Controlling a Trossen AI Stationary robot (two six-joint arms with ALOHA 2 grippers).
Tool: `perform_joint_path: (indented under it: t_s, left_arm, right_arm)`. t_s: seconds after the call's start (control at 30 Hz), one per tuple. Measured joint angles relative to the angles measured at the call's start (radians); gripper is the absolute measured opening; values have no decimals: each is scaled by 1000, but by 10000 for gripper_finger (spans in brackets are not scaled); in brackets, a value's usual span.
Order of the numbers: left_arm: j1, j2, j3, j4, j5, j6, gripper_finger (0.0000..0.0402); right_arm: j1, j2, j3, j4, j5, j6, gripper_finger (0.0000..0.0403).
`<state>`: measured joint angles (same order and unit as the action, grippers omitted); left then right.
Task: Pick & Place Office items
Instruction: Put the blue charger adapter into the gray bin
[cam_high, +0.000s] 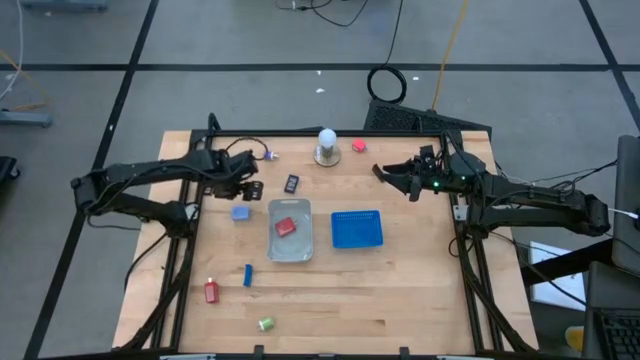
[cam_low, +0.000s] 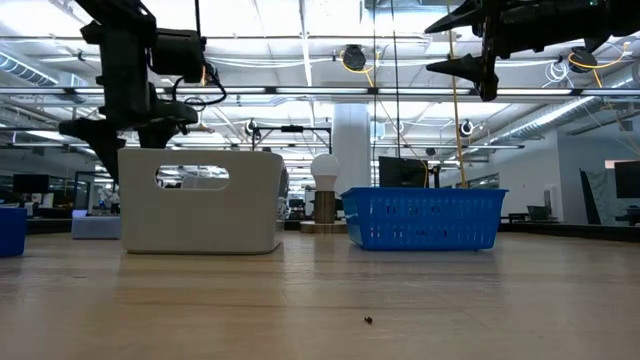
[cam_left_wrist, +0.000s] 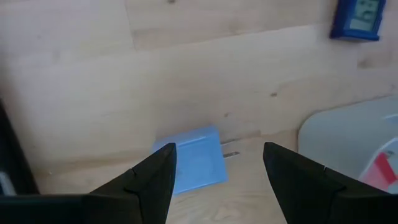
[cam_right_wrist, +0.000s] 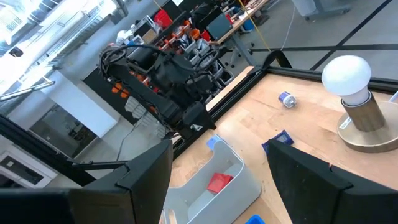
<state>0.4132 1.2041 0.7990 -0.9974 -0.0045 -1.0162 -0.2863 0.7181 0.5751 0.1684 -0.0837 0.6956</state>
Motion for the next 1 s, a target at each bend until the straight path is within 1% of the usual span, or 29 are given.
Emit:
perform_joint_path:
  t_s: [0.13, 0.27, 0.47, 0.6, 0.7, 0.83, 0.93, 1.0]
  left_arm:
    - [-50, 0, 0, -52, -74, -100, 242]
    - [-63, 0, -3, -91, -83, -122, 260]
    - [-66, 0, -64, -92, -55, -192, 325]
    - [-66, 0, -117, -67, 2, -212, 366]
    - [-72, 0, -141, -10, 51, -225, 388]
    - [-95, 0, -143, 87, 65, -260, 399]
    - [-115, 0, -143, 132, 63, -281, 395]
    - [-128, 1, -143, 133, 49, -289, 390]
  right_arm:
    - [0, 0, 0, 0, 0, 0, 256]
    - [0, 0, 0, 0, 0, 0, 256]
    - [0, 0, 0, 0, -7, 0, 256]
    - [0, 0, 0, 0, -26, 4, 256]
    - [0, 0, 0, 0, -26, 16, 256]
    - [0, 0, 1, 0, -26, 25, 256]
    - [0, 0, 1, 0, -27, 26, 256]
    - [0, 0, 1, 0, -27, 26, 256]
